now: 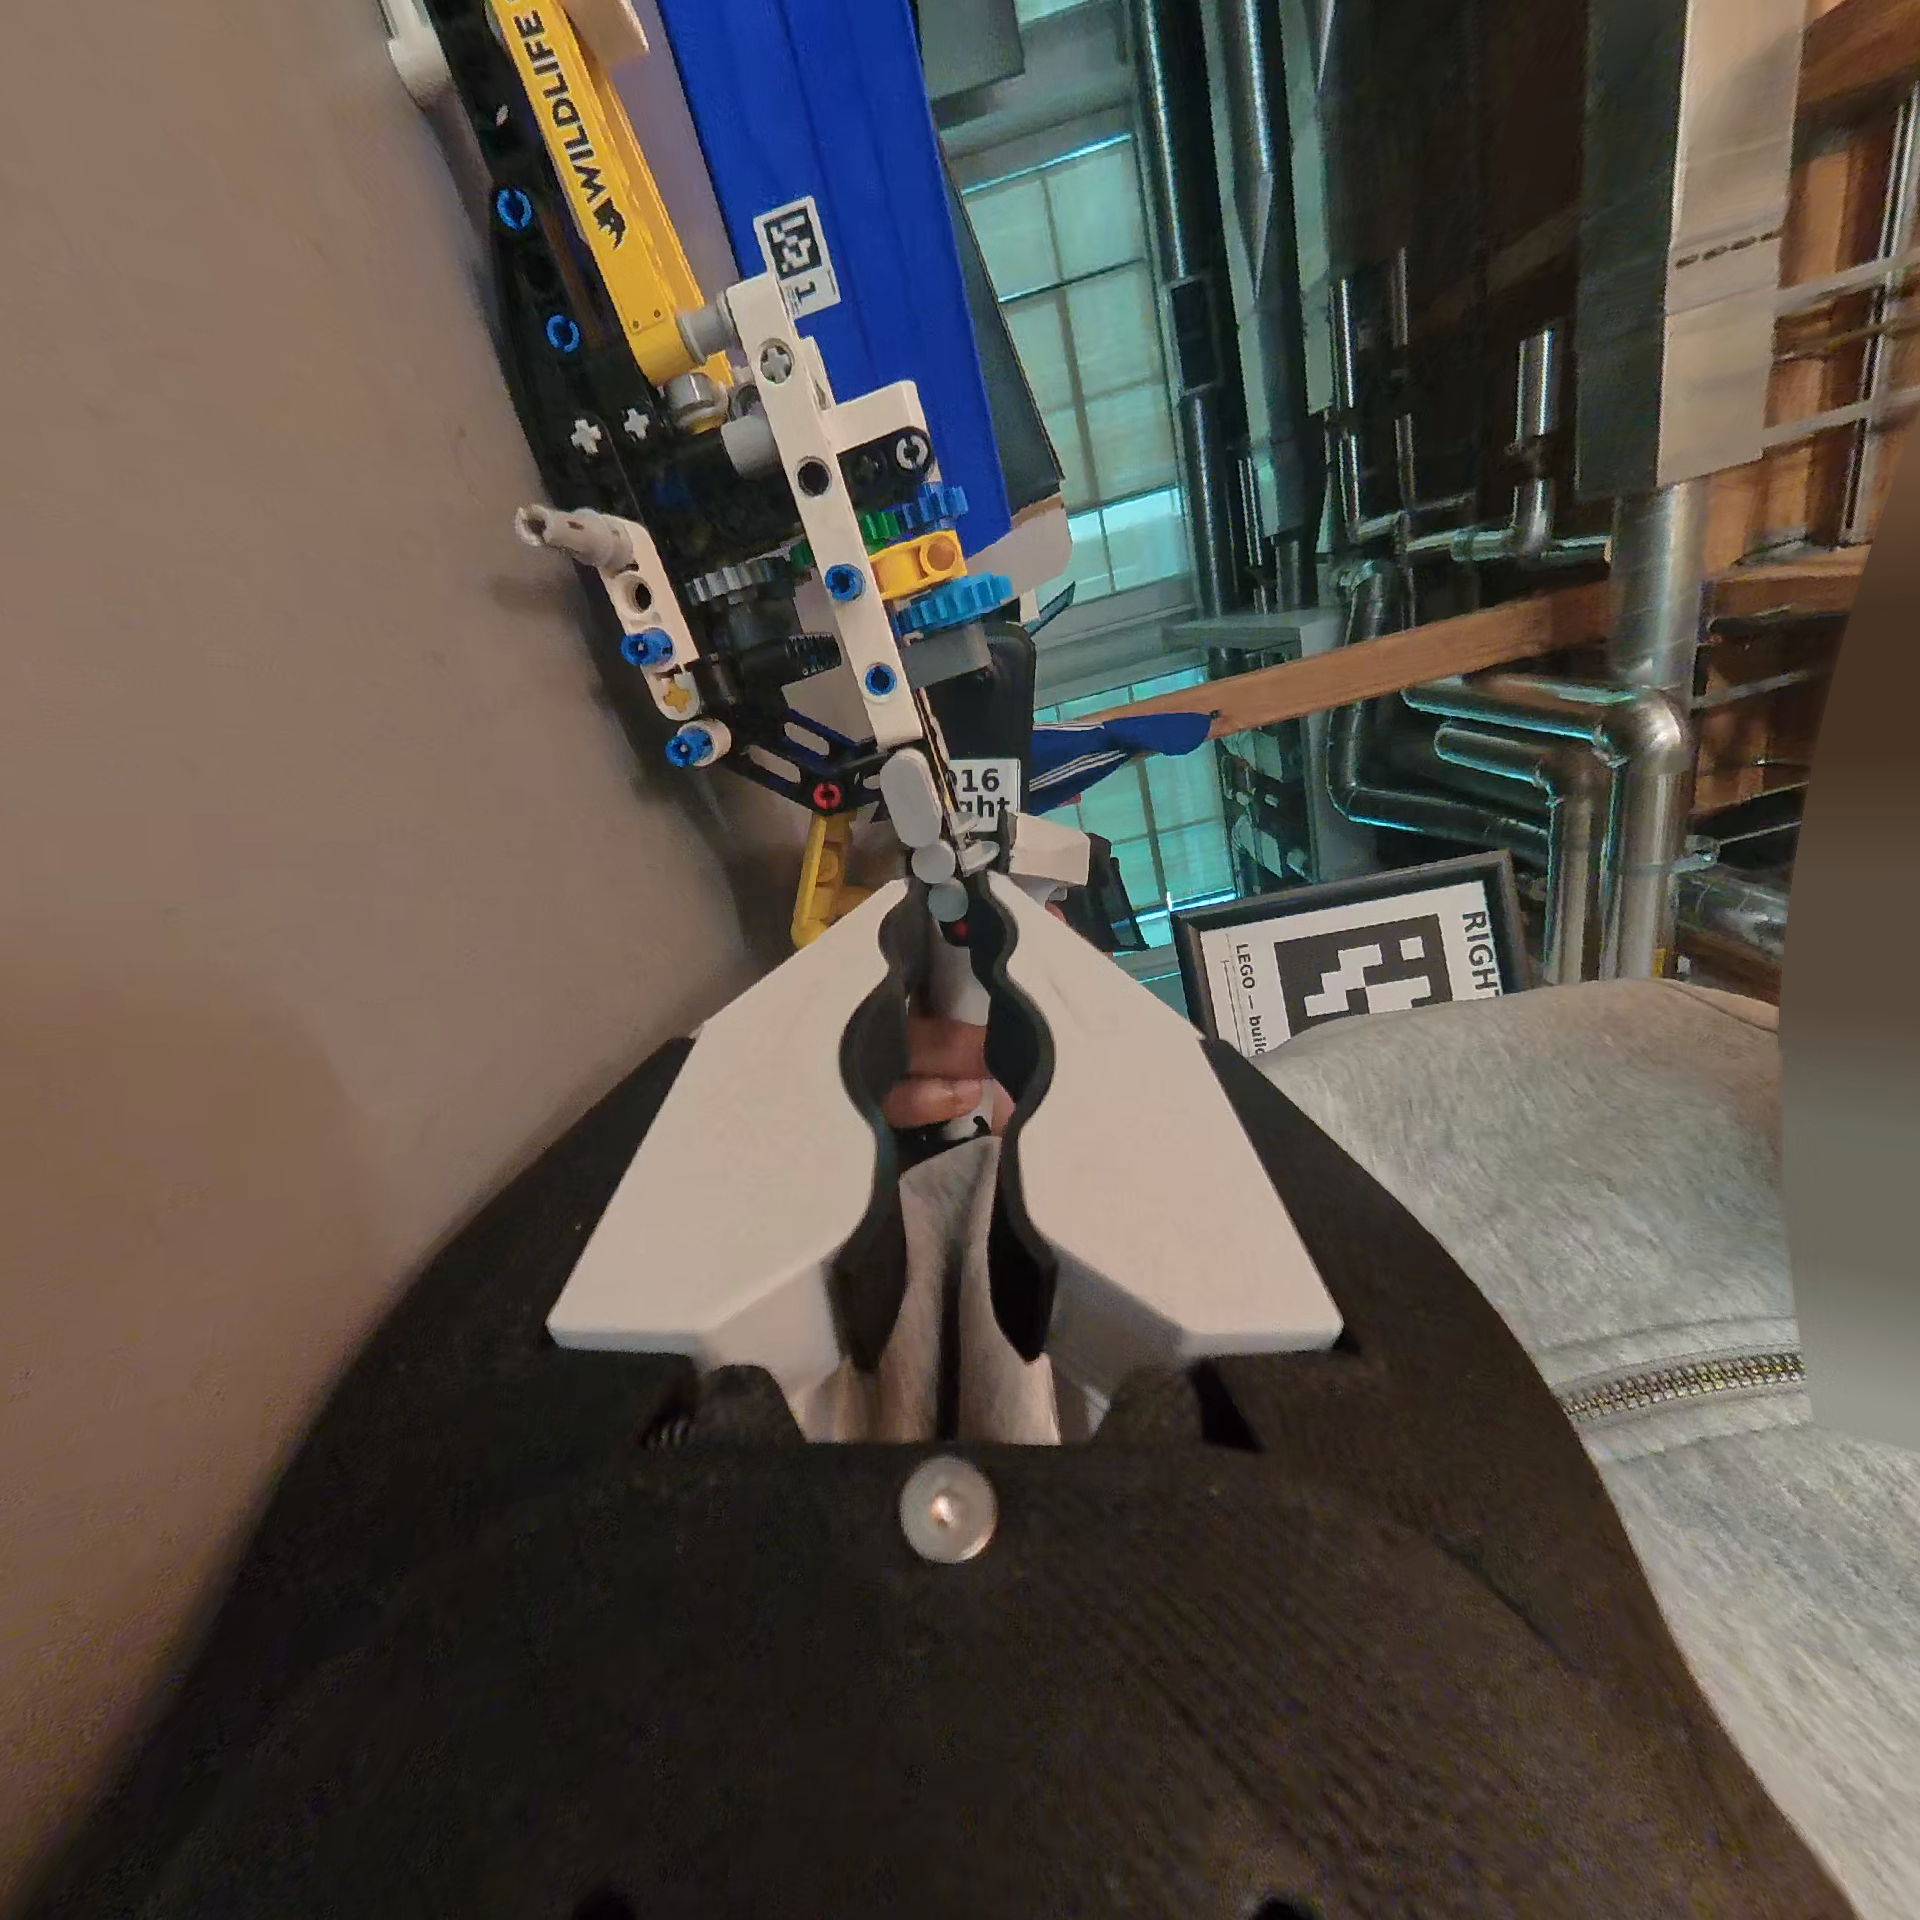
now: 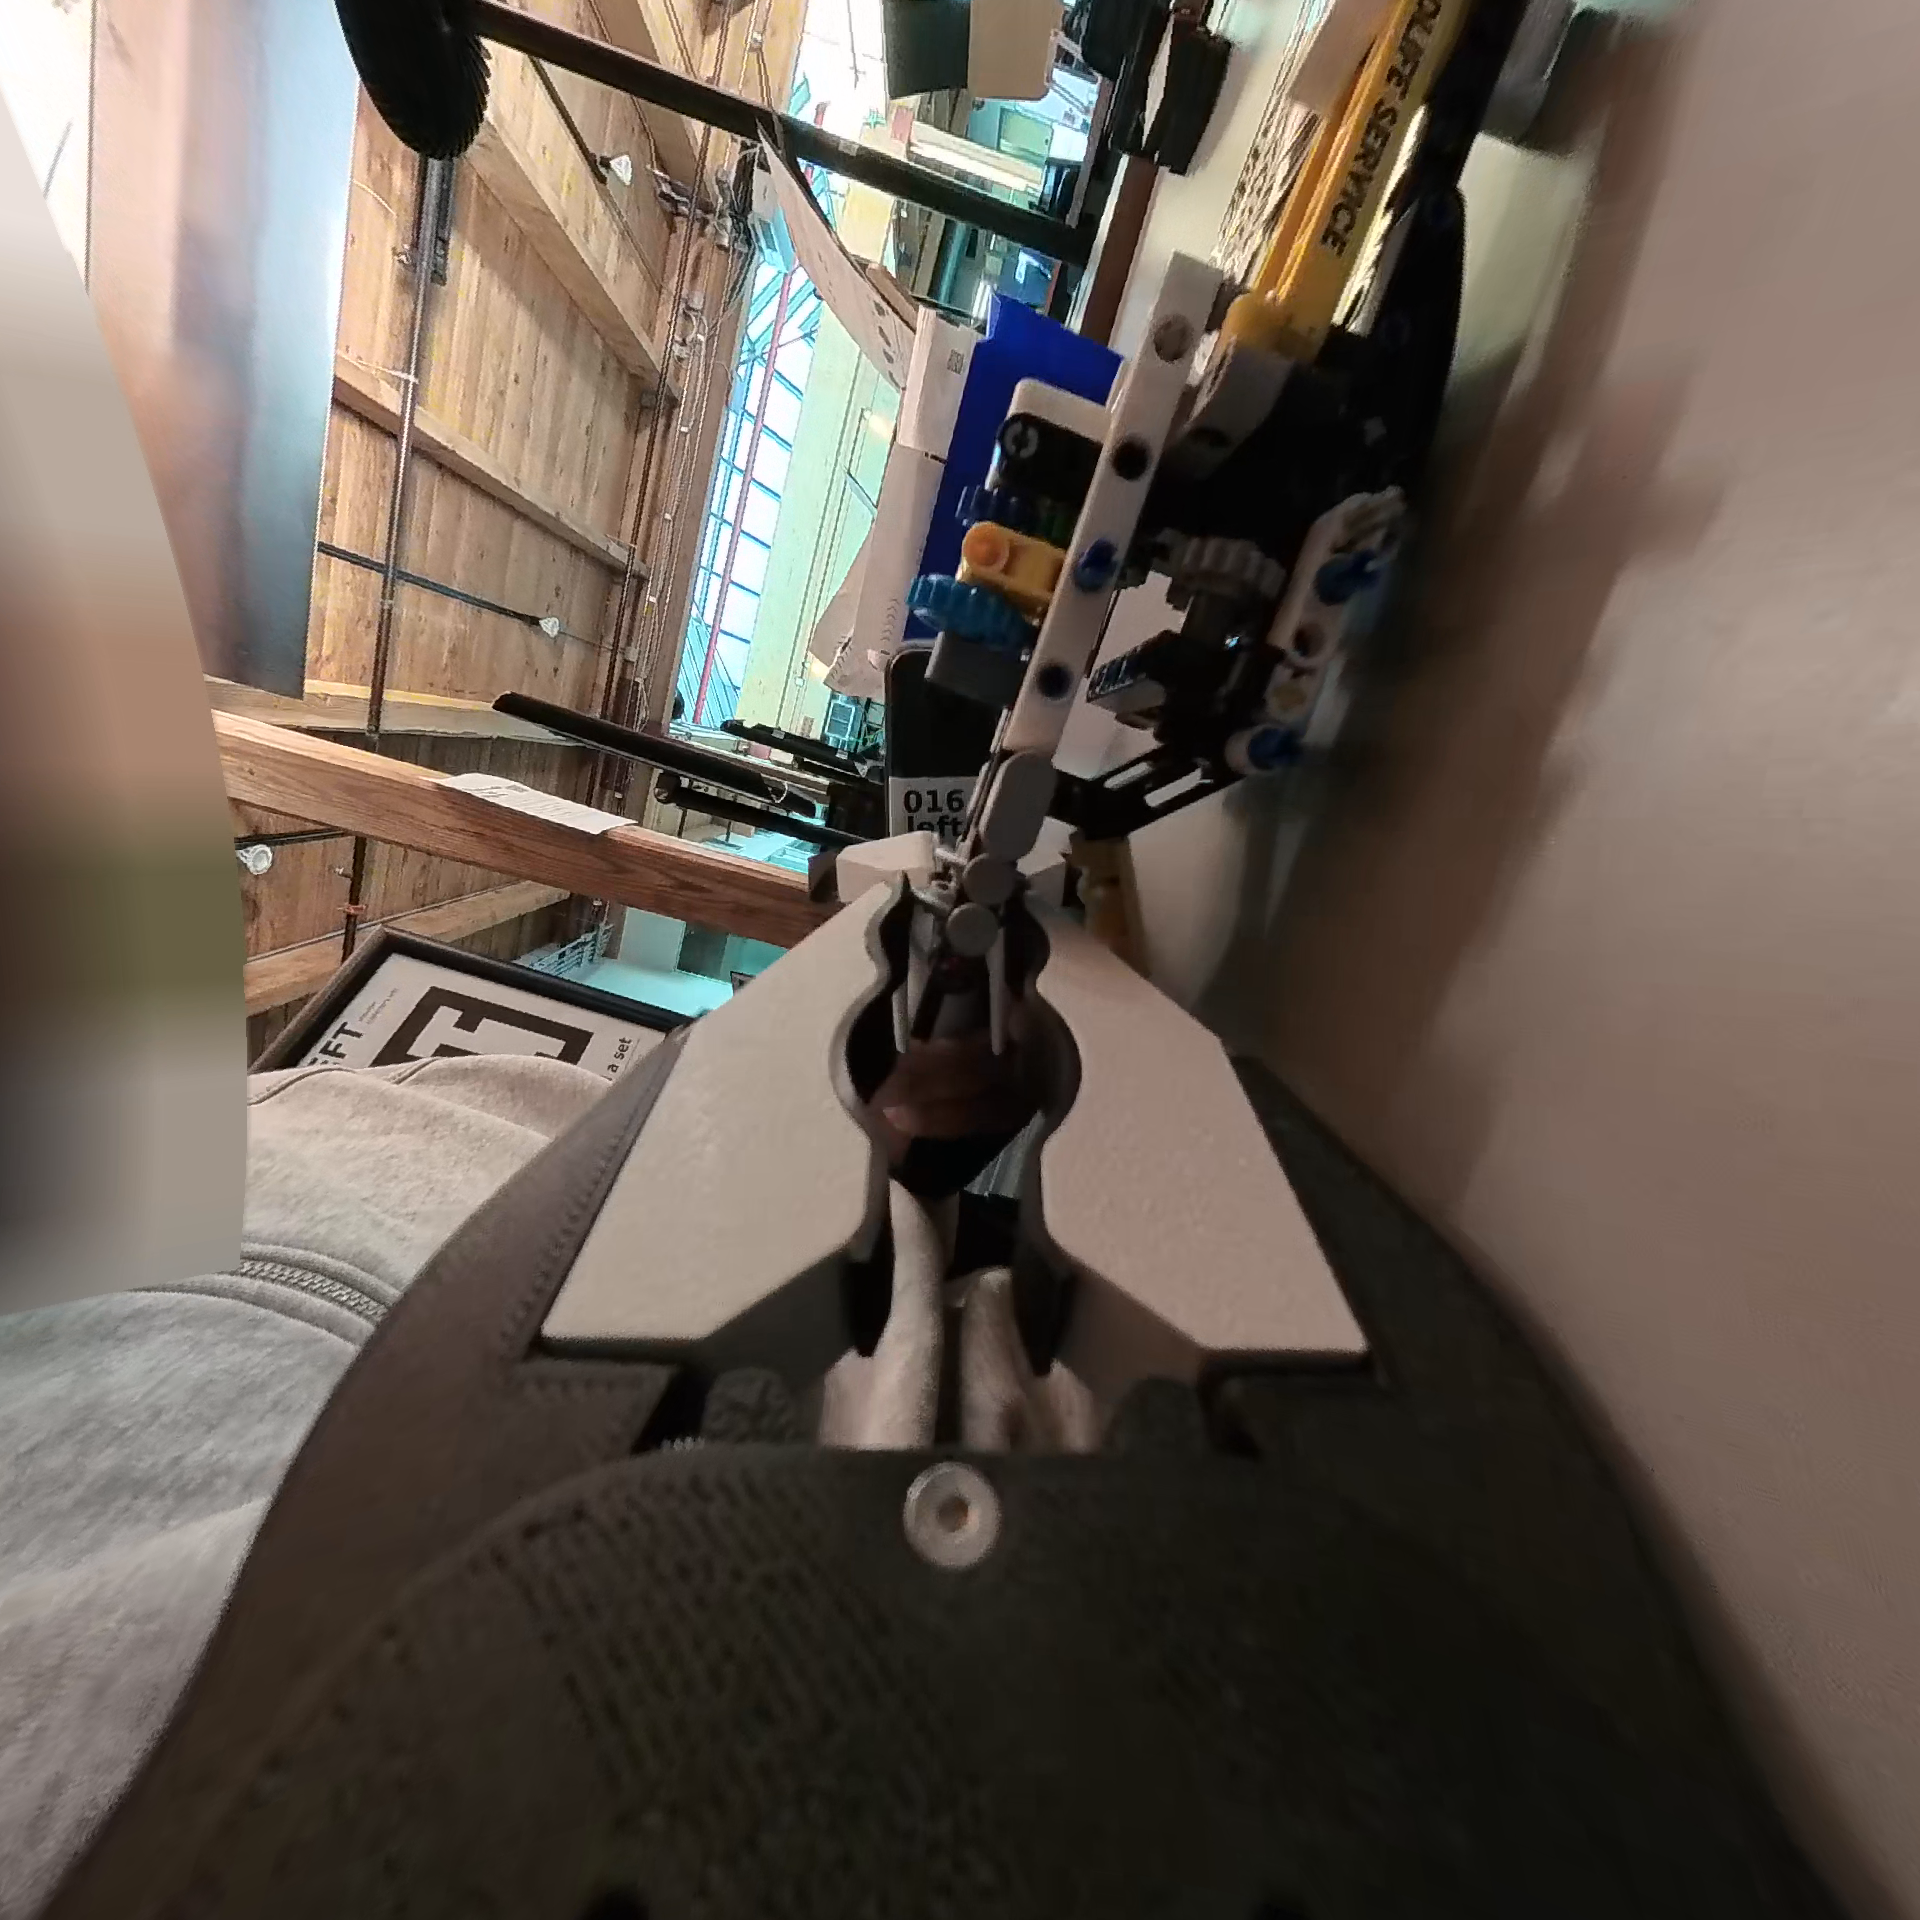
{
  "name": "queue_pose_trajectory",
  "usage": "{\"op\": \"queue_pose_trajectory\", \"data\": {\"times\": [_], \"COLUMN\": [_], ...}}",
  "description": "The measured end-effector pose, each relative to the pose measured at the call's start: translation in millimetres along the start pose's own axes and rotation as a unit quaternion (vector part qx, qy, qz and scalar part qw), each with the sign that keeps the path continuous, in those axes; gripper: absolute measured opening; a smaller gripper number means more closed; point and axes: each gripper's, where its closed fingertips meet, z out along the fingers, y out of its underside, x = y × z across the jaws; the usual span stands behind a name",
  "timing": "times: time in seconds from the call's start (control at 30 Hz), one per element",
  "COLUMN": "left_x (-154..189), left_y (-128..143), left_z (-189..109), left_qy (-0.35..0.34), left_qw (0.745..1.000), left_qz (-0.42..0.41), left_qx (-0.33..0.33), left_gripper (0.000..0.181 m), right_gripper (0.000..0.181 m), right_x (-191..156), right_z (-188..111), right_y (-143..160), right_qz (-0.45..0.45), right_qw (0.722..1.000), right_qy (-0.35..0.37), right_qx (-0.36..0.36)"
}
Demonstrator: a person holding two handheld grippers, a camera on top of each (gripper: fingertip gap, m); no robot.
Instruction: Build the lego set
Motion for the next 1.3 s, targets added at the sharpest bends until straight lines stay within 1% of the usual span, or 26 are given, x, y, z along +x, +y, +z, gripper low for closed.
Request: {"op": "queue_pose_trajectory", "data": {"times": [0.2, 0.23, 0.3, 0.33, 0.37, 0.4, 0.47, 0.5, 0.6, 0.7, 0.87, 1.0, 1.07, 1.2, 1.3], "left_x": [0, -1, 0, -4, -9, -6, 8, 10, 13, 5, 0, -4, -8, -12, -9], "left_y": [-1, -1, -16, -17, -11, -6, -4, -6, -16, -19, -7, -3, -3, 1, 8], "left_z": [0, -1, -16, -20, -15, -5, 9, 10, -8, -22, -14, -10, -12, -16, -12], "left_qy": [-0.002, -0.005, 0.004, -0.016, -0.048, -0.053, -0.018, -0.014, -0.012, -0.037, -0.028, -0.037, -0.056, -0.085, -0.079], "left_qw": [1.0, 1.0, 0.999, 0.999, 0.998, 0.998, 0.999, 0.999, 0.999, 0.999, 1.0, 0.999, 0.998, 0.995, 0.995], "left_qz": [0.004, 0.005, -0.005, 0.005, 0.032, 0.044, 0.031, 0.028, 0.027, 0.027, 0.004, 0.003, 0.016, 0.039, 0.039], "left_qx": [0.004, 0.008, 0.048, 0.045, 0.025, 0.009, 0.004, 0.011, 0.033, 0.026, -0.005, -0.015, -0.018, -0.031, -0.04], "left_gripper": [0.004, 0.005, 0.005, 0.004, 0.004, 0.005, 0.004, 0.004, 0.004, 0.004, 0.005, 0.005, 0.004, 0.004, 0.005], "right_gripper": [0.015, 0.016, 0.015, 0.016, 0.016, 0.016, 0.016, 0.016, 0.016, 0.016, 0.015, 0.018, 0.028, 0.035, 0.037], "right_x": [1, 1, 1, 5, 13, 15, 9, 9, 7, 6, 5, 9, 9, 7, 7], "right_z": [0, -1, -14, -20, -19, -12, 1, 3, -2, -5, -4, -6, -8, -20, -33], "right_y": [-1, -3, -20, -22, -14, -4, 4, 5, 1, 3, 2, 4, 8, 16, 18], "right_qz": [0.001, 0.002, 0.013, 0.001, -0.032, -0.05, -0.031, -0.033, -0.03, -0.036, -0.035, -0.042, -0.045, -0.05, -0.06], "right_qw": [1.0, 1.0, 0.998, 0.998, 0.998, 0.996, 0.998, 0.998, 0.999, 0.999, 0.999, 0.998, 0.998, 0.996, 0.994], "right_qy": [0.003, 0.005, -0.001, 0.015, 0.053, 0.068, 0.048, 0.045, 0.035, 0.033, 0.022, 0.041, 0.049, 0.061, 0.082], "right_qx": [0.005, 0.012, 0.056, 0.055, 0.032, 0.012, 0.007, 0.007, 0.013, 0.006, 0.002, -0.01, -0.023, -0.035, -0.036]}}
